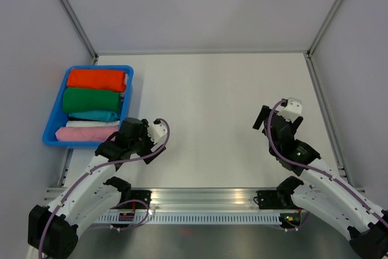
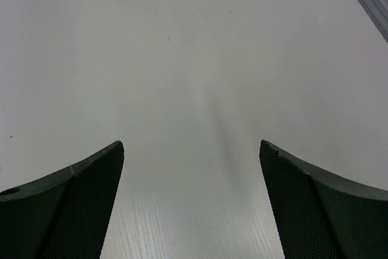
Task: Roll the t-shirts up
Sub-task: Place the rolled tshirt into the container
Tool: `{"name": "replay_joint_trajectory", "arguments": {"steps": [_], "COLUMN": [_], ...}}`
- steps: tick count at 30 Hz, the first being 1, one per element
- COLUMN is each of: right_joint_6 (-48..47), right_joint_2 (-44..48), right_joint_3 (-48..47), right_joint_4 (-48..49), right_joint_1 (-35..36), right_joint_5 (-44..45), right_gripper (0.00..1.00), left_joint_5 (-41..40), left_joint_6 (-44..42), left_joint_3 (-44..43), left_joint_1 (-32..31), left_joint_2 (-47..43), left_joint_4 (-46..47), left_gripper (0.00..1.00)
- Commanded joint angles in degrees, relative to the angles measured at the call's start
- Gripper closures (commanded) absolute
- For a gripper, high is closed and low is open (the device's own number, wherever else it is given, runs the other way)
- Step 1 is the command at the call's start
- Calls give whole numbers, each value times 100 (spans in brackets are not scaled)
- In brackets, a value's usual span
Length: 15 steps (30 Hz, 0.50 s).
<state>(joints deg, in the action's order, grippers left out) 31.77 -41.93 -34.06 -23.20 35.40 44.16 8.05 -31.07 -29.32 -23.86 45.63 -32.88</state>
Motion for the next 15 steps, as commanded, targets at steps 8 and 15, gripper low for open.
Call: {"name": "replay_joint_trajectory", "arguments": {"steps": [8, 15], "right_joint_6": [391, 428], "right_joint_2": [-745, -1142], "right_joint_3": [-329, -548], "right_joint_4": [-140, -194], "right_joint_1": [2, 11], "right_joint_5": [259, 251], "right_gripper": [2, 2], "left_joint_5": [-111, -173], "left_joint_6": [259, 259], "left_joint_3": [49, 84], "left_joint_1": [4, 13], "left_joint_2": [-36, -54], "left_joint_4": [291, 300], "left_gripper": [0, 0]}}
